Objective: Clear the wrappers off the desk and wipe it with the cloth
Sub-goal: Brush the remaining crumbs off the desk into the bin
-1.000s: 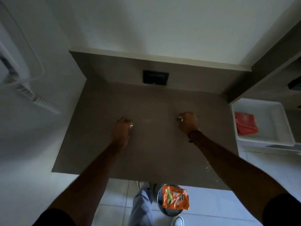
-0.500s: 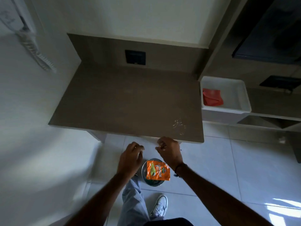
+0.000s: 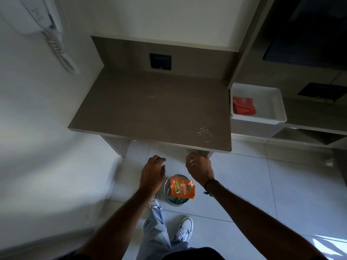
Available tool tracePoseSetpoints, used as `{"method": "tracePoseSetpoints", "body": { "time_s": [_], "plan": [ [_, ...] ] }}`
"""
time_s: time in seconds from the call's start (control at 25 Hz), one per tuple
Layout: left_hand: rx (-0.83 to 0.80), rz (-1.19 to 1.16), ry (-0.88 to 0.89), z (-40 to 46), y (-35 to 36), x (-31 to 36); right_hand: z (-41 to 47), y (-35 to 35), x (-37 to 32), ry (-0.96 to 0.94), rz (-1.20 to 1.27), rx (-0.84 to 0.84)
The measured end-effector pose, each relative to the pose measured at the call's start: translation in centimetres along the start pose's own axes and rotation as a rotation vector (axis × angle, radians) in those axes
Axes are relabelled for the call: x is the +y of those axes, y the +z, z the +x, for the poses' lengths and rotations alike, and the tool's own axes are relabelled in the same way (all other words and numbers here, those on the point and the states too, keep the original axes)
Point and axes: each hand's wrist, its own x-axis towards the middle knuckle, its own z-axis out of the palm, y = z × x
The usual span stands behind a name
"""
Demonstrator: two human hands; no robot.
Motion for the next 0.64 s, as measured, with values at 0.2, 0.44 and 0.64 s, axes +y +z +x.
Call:
{"method": "tracePoseSetpoints", "body": {
  "time_s": [0.2, 0.44, 0.64],
  "plan": [
    [0.015, -0.009, 0.016, -0.1, -0.8, 0.1, -0.3, 0.6, -0.4, 0.044, 0.002, -0.004],
    [0.021, 0.024, 0.085, 2.4, -2.1, 0.2, 1.7, 0.1, -1.8, -0.033, 0.013, -0.01],
    [0.06, 0.021, 0.172, 6.6, -3.7, 0.0, 4.9, -1.5, -3.4, -0.016, 0.04, 0.078]
  ]
}}
